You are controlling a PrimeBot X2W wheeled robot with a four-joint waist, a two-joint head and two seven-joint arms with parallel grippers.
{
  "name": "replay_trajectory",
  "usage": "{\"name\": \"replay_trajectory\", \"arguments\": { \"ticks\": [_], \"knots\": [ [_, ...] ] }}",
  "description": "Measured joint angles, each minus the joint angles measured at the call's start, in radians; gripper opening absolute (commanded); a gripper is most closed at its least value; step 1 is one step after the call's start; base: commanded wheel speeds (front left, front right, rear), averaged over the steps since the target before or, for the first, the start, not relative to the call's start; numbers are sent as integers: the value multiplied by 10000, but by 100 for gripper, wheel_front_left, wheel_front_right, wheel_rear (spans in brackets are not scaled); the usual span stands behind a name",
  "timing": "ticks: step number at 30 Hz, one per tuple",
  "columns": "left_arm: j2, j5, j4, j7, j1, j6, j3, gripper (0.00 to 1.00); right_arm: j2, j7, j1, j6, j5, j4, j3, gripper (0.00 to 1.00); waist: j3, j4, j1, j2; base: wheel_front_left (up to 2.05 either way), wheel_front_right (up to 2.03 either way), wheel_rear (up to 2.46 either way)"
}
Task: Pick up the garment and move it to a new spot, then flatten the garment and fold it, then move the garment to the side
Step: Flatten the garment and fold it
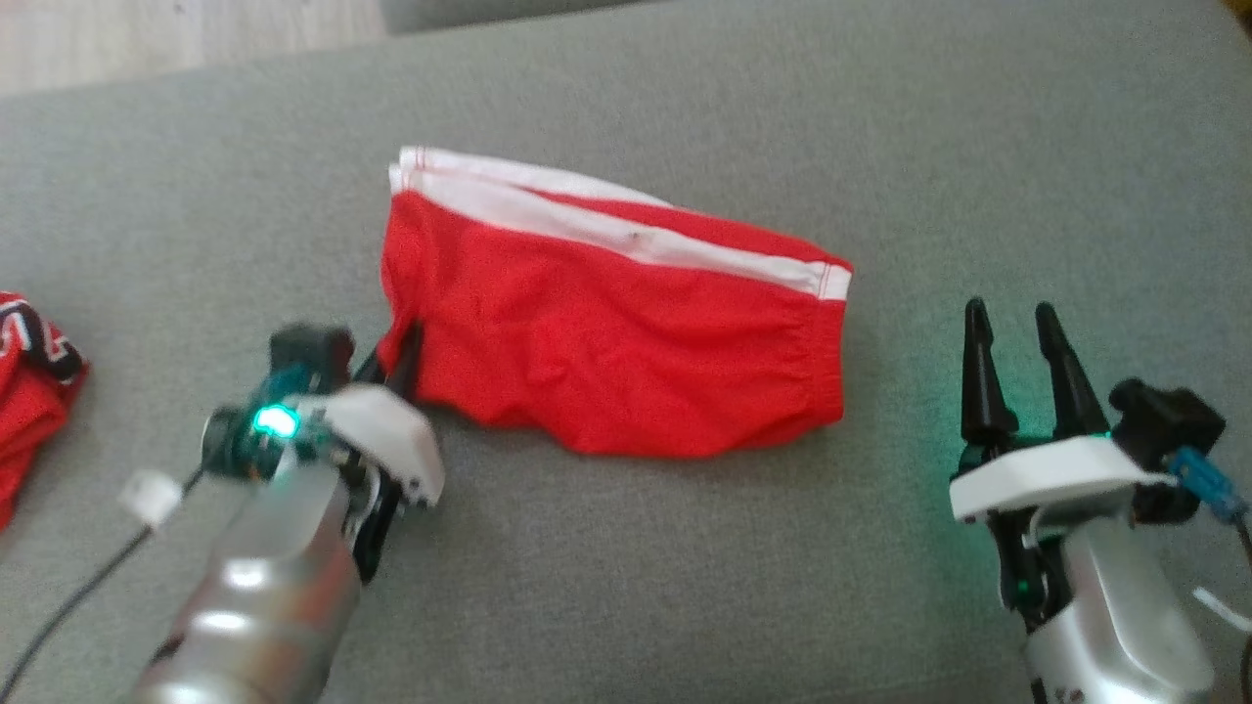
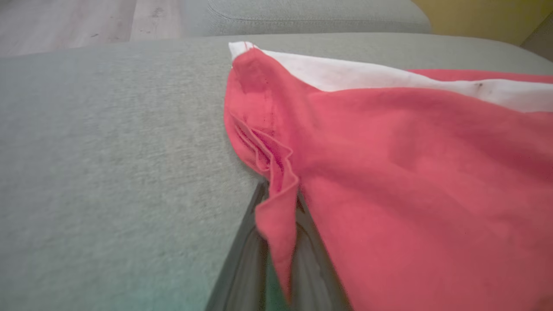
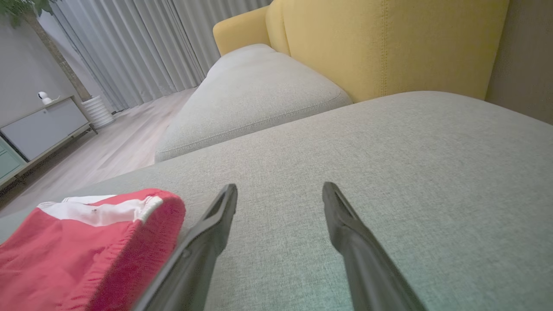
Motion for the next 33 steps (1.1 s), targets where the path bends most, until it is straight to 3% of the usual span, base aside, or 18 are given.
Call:
{"name": "replay_trajectory", "arguments": {
  "ticks": [6, 13, 20, 21, 22, 29, 33],
  "knots": [
    [8, -336, 169, -750, 1025, 161, 424, 0, 19, 0, 661, 0, 4, 224, -163, 100, -836, 215, -1, 0, 0, 0, 0],
    [198, 50, -2535, -805, 3288, 1354, 1818, 0, 46, 0, 1760, 0, 88, 474, -263, 100, -1904, 856, -3, 0, 0, 0, 0],
    [75, 930, -4364, -803, 5487, 1977, 2750, 0, 54, 0, 1856, 0, 257, 464, 299, 100, -2135, 1499, -3, 0, 0, 0, 0],
    [56, 1110, -4546, -803, 5608, 2031, 2828, 39, 54, 0, 1850, 0, 282, 410, 474, 100, -2115, 1575, -2, 0, 0, 0, 0],
    [10, 1285, -4715, -803, 5684, 2059, 2951, 100, 54, 0, 1830, 0, 318, 339, 686, 100, -2089, 1648, -2, 0, 0, 0, 0],
    [-309, 2261, -5488, -805, 5986, 1958, 3467, 100, 54, 0, 1484, 0, 807, -90, 2359, 100, -1922, 2200, -1, 0, 0, 0, 0],
    [-454, 2596, -5488, -805, 6302, 1758, 3682, 100, 54, 0, 1320, 0, 658, 330, 2445, 100, -1867, 2556, -1, 0, 0, 0, 0]
  ]
}}
